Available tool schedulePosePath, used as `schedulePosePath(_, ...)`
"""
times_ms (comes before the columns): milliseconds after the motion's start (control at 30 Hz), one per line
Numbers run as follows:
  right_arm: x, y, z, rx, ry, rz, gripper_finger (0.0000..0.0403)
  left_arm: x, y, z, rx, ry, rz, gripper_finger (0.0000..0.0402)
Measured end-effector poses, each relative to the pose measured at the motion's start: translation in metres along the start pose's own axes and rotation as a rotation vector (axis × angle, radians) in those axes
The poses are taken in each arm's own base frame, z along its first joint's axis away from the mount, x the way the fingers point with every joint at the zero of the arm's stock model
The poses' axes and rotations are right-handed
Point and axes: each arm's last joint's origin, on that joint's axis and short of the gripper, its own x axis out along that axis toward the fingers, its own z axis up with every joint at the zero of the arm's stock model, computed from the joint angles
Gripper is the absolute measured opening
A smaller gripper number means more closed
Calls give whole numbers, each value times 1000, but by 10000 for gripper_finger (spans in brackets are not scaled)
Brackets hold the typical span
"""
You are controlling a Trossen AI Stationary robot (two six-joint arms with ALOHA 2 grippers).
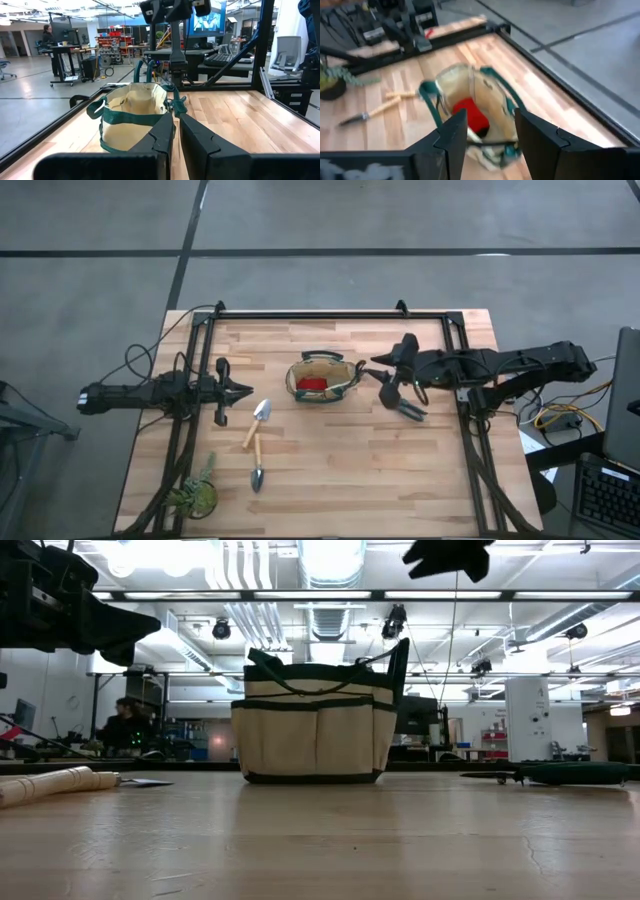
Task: Pick & Place Garden tools in Gardening bag
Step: Put the green shear scissors into the light brown gardening bag
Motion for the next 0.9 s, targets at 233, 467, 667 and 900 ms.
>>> schedulePosePath(233,-2,0,-21,-6,144,-33,148,0,0,0,0,0,0,37)
schedulePosePath(467,1,-8,-49,43,329,-79,145,0,0,0,0,0,0,37)
schedulePosePath(667,8,-13,-75,57,418,-115,135,0,0,0,0,0,0,37)
schedulePosePath(900,21,-18,-109,67,546,-157,130,0,0,0,0,0,0,37)
